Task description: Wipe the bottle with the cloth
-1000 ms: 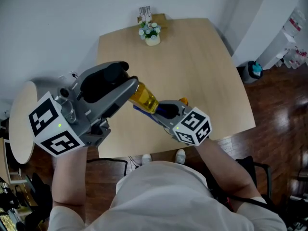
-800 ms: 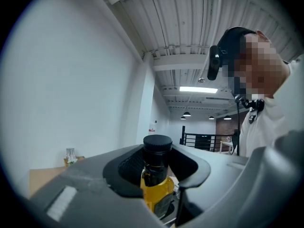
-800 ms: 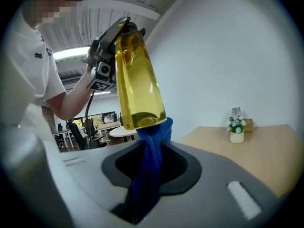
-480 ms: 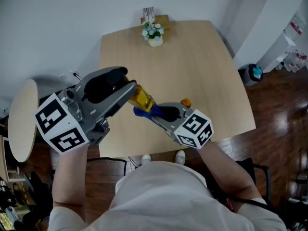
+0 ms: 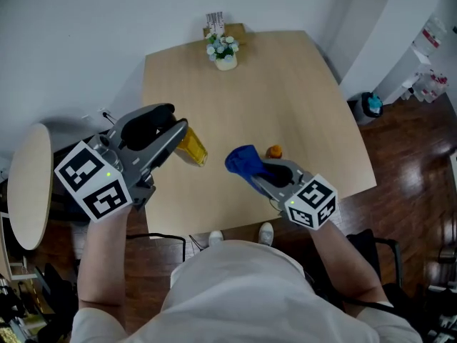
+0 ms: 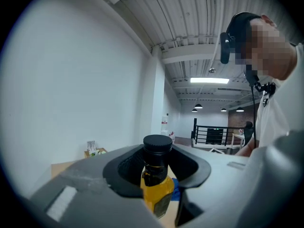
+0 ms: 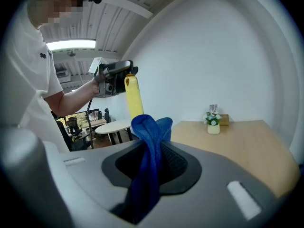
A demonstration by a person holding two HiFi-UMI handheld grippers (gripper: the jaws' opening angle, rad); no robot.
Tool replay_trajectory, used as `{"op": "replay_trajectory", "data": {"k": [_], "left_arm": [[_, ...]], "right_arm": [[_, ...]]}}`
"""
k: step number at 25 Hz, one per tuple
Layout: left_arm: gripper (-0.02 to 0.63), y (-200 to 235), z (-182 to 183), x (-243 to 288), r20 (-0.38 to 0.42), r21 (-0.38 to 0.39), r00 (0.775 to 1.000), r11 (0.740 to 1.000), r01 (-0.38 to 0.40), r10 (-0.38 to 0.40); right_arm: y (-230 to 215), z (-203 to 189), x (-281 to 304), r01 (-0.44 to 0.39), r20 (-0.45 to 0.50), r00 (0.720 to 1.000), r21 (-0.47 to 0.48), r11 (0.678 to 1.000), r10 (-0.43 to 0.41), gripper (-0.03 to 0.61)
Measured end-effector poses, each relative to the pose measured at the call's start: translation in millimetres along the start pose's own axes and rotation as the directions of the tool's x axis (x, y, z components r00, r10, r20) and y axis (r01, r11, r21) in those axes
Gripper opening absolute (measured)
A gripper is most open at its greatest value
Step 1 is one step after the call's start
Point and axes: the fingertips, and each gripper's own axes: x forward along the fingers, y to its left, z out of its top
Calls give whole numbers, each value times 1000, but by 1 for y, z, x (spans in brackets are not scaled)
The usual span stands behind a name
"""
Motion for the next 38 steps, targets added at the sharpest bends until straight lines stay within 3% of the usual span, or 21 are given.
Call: {"op": "replay_trajectory", "data": {"k": [7,16,30,38], "left_arm": [[160,16,-56,13,-62,-12,998,1000,-22,22],[160,21,-149,55,-139,-4,990,1000,-26,25],[160,35,-231,126,-138,-16,983,992,-121,118],[160,37,-262,154,-145,-11,980,990,-139,137]], "right_arm": [[-5,-14,-60,166,35,985,92,982,-170,95],[20,-19,-122,328,50,939,171,929,-341,95],[57,-34,-177,458,-12,884,209,864,-467,95],[60,-39,-189,489,-60,871,208,847,-487,95]]}}
